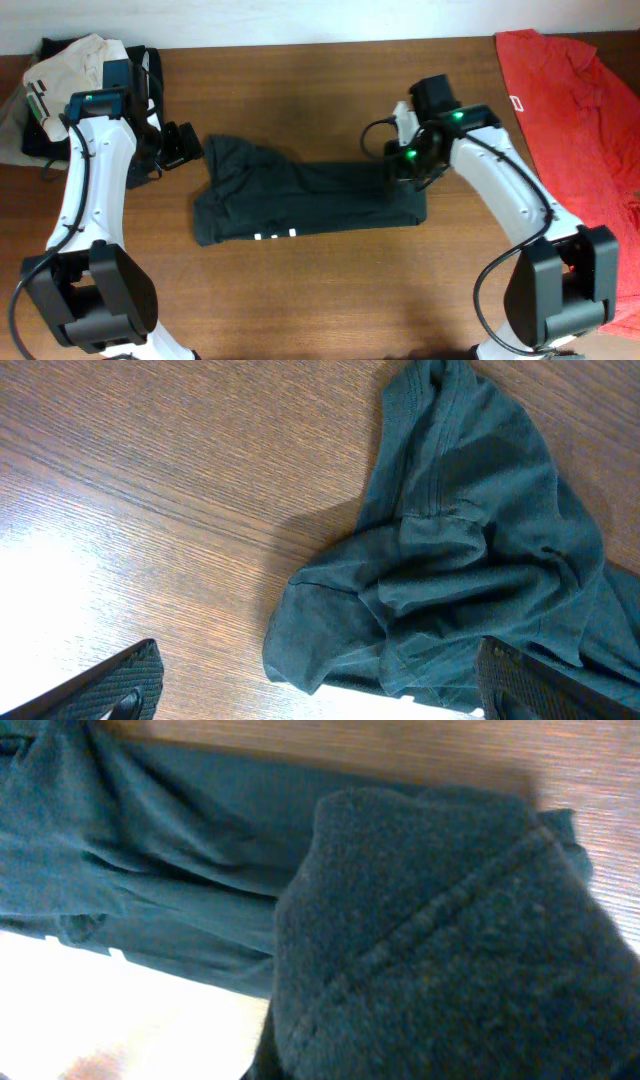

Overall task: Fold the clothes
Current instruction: 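Fold the right end of the strip leftward with the right gripper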

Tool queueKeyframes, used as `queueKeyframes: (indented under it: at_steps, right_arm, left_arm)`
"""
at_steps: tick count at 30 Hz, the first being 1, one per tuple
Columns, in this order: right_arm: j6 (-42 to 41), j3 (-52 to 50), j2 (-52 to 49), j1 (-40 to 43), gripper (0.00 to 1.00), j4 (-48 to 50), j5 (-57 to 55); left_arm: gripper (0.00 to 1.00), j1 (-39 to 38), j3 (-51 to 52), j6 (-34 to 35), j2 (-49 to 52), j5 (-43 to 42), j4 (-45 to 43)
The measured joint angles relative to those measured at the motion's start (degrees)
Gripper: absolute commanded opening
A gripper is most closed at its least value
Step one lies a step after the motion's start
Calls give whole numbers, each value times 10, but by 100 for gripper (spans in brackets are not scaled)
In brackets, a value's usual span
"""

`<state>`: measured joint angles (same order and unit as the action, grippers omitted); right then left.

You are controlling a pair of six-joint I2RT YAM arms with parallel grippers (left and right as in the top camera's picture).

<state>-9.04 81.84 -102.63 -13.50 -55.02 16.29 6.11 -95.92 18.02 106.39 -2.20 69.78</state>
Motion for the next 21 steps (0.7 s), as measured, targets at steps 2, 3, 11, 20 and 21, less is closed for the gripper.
queueKeyframes:
  at_steps: [2, 3, 11, 20, 21]
  right_arm:
    - [-12, 0, -13, -29, 8, 9, -5]
    - [-15, 0, -24, -40, 15, 18, -7]
    - [-33, 0, -66, -81, 60, 44, -10]
    - [-38, 103, -72, -18, 49, -90, -11]
    - [-36, 100, -72, -18, 41, -89, -11]
  left_arm:
    - [99, 0, 0, 0, 0, 0, 0]
    - [99, 0, 0, 0, 0, 0, 0]
    - [99, 0, 0, 0, 0, 0, 0]
    - [99, 0, 0, 0, 0, 0, 1]
    - [99, 0, 0, 0, 0, 0, 0]
